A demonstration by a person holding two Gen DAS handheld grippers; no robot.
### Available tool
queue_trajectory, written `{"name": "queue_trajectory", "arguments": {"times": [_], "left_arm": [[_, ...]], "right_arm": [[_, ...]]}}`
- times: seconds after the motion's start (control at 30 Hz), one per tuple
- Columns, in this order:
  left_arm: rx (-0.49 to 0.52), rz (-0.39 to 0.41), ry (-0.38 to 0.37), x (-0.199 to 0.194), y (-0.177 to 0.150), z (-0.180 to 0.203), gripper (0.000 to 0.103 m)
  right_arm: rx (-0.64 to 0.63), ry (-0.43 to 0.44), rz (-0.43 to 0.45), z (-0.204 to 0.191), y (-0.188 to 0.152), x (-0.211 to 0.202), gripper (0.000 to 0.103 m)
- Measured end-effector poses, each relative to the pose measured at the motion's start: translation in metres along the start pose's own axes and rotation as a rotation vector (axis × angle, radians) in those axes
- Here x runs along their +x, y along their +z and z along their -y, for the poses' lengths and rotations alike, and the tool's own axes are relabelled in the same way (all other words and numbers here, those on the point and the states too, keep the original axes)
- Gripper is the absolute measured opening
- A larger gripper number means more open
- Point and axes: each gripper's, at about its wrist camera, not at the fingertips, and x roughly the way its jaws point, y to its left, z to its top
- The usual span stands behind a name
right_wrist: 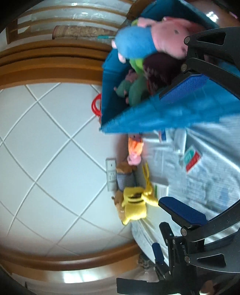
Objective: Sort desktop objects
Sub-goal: 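Withdraw both open tools from the blue crate back over the bed, then grasp the red-and-teal medicine box with the right tool and lift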
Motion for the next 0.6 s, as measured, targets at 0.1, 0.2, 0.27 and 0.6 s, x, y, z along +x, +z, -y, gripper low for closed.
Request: {"name": "queue_trajectory", "arguments": {"times": [0.1, 0.2, 0.27, 0.6], "left_arm": [[-0.040, -0.006, 0.020, 0.000, -0.006, -0.032, 0.080], [-0.060, -0.055, 0.053, 0.012, -0.012, -0.056, 0.080], [-0.059, -0.094, 0.075, 0.025, -0.016, -0.066, 0.080], [-0.082, -0.322, 0.153, 0.111, -0.049, -0.096, 0.080]], "right_arm": [[0.007, 0.019, -0.001, -0.025, -0.007, 0.005, 0.103], [0.017, 0.037, -0.016, -0.043, -0.012, 0.017, 0.103], [0.010, 0.044, -0.043, -0.051, -0.018, 0.030, 0.103], [-0.007, 0.095, -0.331, -0.051, -0.080, 0.153, 0.103]]}}
